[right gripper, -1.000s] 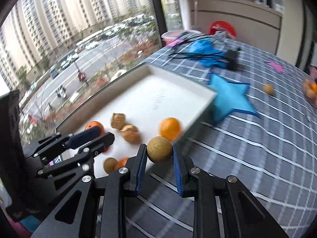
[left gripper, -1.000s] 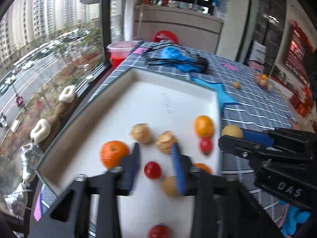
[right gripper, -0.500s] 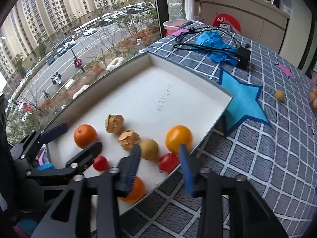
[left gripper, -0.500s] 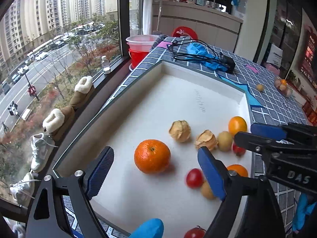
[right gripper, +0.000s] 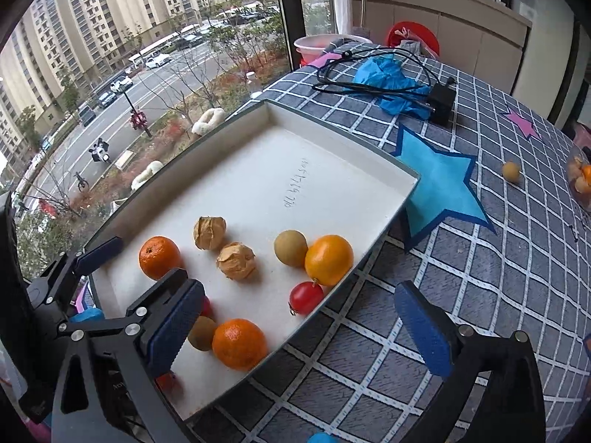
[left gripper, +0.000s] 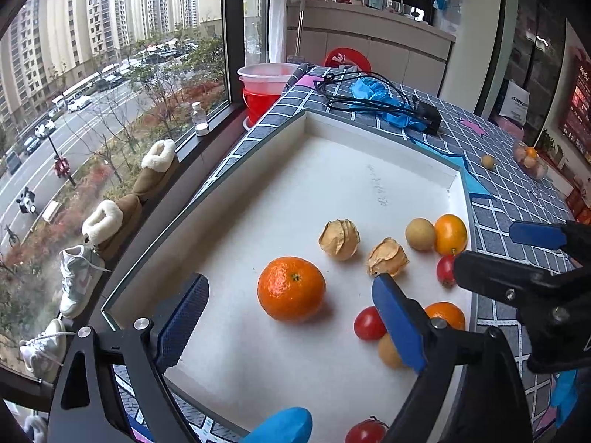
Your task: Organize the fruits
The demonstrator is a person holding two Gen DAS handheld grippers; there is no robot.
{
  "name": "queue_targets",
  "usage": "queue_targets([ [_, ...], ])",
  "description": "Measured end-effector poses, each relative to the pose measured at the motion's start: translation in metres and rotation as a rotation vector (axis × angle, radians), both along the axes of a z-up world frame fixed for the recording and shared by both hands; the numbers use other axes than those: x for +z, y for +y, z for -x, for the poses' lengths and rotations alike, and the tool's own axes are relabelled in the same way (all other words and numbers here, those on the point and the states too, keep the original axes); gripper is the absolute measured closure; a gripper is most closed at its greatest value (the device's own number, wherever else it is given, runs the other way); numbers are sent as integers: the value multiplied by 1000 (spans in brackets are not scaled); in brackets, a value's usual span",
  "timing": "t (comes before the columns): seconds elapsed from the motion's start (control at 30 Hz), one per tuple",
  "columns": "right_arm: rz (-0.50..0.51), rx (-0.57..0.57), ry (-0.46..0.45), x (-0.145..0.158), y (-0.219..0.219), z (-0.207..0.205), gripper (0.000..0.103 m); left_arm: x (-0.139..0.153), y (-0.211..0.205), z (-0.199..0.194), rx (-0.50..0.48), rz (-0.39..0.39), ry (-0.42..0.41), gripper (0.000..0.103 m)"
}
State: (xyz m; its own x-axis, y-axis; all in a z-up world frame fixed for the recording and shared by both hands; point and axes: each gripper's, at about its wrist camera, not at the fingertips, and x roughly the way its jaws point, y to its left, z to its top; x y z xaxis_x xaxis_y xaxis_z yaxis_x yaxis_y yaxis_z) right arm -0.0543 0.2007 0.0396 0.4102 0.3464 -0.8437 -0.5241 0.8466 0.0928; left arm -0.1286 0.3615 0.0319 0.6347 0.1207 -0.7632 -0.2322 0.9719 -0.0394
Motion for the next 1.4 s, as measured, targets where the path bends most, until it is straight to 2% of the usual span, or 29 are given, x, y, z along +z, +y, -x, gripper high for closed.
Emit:
queue_targets([
  [0.63, 60, 28, -30, 0, 6, 10, 0, 3, -15, 4, -20, -69, 14, 11],
  [1.4, 56, 27, -38, 1, 0, 16, 0, 5, -21, 7, -28, -94, 16, 11],
])
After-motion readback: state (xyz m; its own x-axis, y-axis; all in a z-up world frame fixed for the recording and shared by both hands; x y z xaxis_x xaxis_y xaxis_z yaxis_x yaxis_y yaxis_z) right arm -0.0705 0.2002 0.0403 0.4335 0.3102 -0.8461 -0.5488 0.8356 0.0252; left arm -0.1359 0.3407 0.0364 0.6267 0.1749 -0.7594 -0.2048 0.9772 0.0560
